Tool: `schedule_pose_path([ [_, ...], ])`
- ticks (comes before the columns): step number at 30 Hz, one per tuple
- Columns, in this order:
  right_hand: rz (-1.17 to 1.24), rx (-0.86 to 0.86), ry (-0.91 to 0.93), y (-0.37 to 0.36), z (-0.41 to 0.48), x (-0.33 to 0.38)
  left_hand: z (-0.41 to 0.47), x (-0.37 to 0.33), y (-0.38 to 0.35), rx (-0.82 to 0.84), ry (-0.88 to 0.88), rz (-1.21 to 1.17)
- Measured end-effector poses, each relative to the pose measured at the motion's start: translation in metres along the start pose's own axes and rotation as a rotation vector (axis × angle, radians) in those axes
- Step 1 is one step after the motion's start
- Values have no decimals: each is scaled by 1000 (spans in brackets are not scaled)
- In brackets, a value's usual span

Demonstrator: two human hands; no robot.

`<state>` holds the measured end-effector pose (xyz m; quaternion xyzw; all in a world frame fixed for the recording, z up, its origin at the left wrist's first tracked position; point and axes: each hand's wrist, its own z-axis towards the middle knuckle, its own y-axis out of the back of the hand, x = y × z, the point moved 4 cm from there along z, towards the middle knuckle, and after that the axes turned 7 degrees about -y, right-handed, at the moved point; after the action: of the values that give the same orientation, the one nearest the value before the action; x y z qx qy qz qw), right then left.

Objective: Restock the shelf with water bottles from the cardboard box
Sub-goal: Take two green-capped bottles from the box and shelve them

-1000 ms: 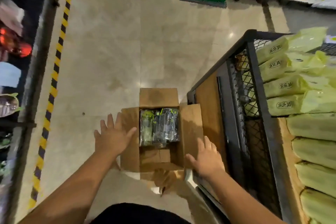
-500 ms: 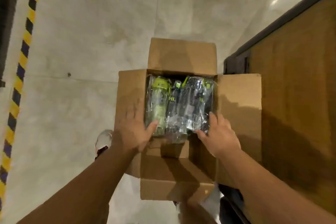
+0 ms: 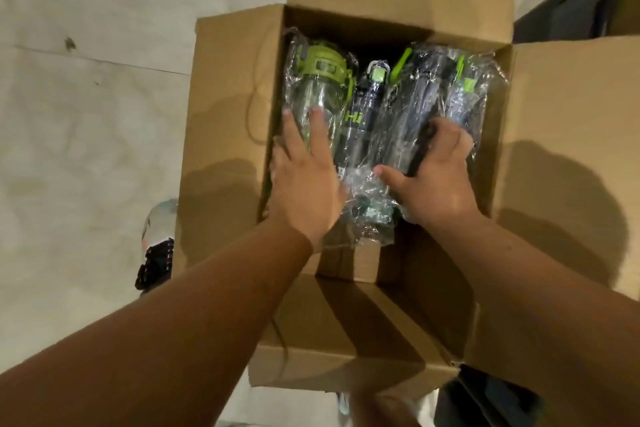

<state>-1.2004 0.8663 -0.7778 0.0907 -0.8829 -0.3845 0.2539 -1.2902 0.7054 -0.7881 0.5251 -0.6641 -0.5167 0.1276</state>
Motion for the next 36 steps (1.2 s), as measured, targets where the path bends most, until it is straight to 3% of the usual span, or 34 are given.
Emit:
schedule_pose_path([
  [9, 193, 50, -56, 9, 8, -7, 19, 9, 6, 137, 229, -419],
  [14, 166, 109, -68, 5, 15, -11, 13, 21, 5, 153, 324, -646],
  [20, 177, 69, -122, 5, 14, -3, 4, 17, 30, 169, 260, -836],
  [23, 50, -46, -174, -4, 15, 17, -26, 29, 60, 196, 225, -1144],
  [26, 69, -163, -227, -10, 20, 30, -57, 45, 90, 272, 143, -1338],
  [31, 156, -151, -405, -18, 24, 27, -62, 68, 100, 313, 76, -1418],
  [36, 127, -176, -325, -24, 23, 30, -62, 73, 93, 344, 172, -1481],
])
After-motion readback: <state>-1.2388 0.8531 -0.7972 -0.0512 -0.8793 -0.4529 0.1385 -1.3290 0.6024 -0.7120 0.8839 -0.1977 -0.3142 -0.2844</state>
